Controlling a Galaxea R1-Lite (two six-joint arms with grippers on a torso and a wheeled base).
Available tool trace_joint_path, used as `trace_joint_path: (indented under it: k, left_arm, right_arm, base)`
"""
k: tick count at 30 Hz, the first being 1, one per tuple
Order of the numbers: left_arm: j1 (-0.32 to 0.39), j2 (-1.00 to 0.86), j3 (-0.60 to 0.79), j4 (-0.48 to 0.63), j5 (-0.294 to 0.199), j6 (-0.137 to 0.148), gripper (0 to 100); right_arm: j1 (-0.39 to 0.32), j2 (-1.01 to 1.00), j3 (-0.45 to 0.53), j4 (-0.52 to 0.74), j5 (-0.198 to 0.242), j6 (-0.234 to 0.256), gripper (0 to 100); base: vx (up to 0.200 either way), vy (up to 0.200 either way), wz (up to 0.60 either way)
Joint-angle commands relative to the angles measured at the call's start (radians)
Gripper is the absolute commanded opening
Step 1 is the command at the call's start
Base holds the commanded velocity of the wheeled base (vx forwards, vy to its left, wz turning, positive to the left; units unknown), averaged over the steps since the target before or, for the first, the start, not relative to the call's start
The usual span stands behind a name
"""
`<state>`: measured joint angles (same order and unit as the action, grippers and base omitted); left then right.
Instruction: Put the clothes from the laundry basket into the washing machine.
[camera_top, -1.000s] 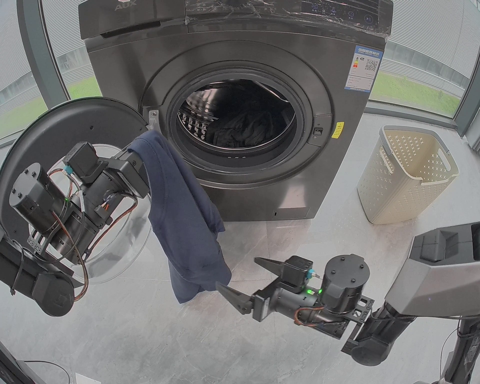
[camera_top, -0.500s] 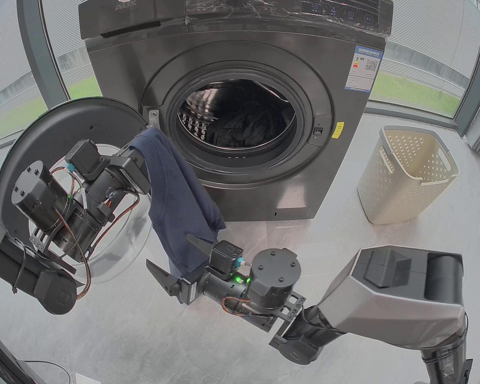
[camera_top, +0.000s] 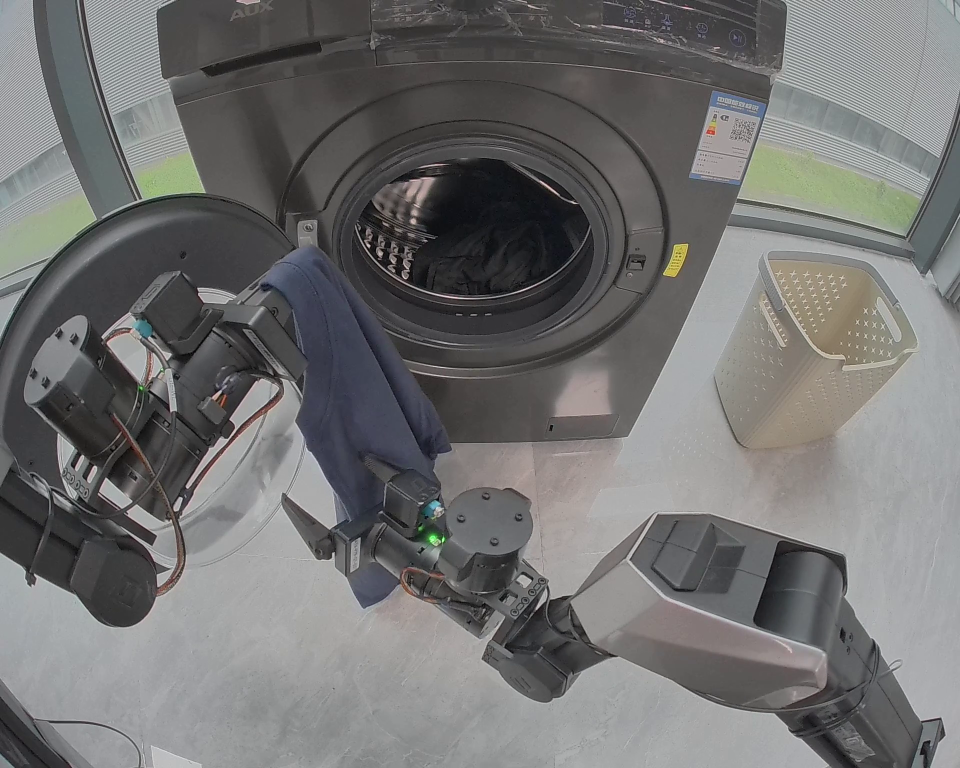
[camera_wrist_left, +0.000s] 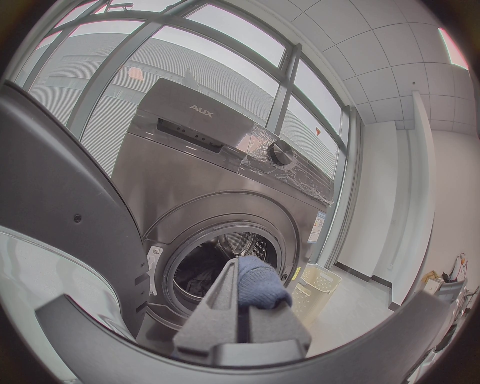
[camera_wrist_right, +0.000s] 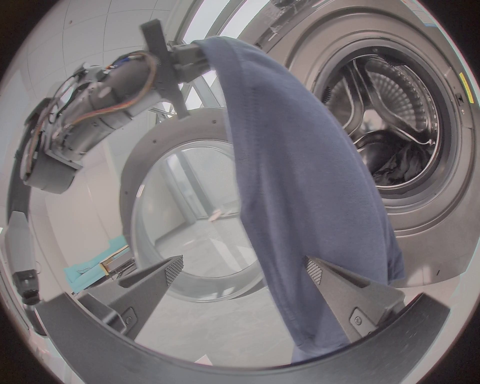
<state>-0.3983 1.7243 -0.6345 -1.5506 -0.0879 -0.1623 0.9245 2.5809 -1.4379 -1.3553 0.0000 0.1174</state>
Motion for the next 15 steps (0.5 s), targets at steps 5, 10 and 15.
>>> trace_joint_path:
  k: [5, 10, 15]
  left_arm:
    - [-0.001, -0.002, -0.001, 0.000, 0.000, 0.000, 0]
    - [-0.002, -0.002, 0.001, 0.000, 0.000, 0.000, 0]
    - [-0.001, 0.000, -0.001, 0.000, 0.000, 0.000, 0]
  right_arm:
    - [-0.047, 0.027, -0.052, 0.025, -0.028, -0.002, 100]
    - [-0.064, 0.025, -0.067, 0.033, -0.054, 0.001, 100]
    - [-0.064, 0.019, -0.067, 0.031, -0.055, 0.004, 0]
  base:
    - [0.000, 0.000, 0.00]
    - [0.000, 0.000, 0.00]
    - [0.000, 0.000, 0.00]
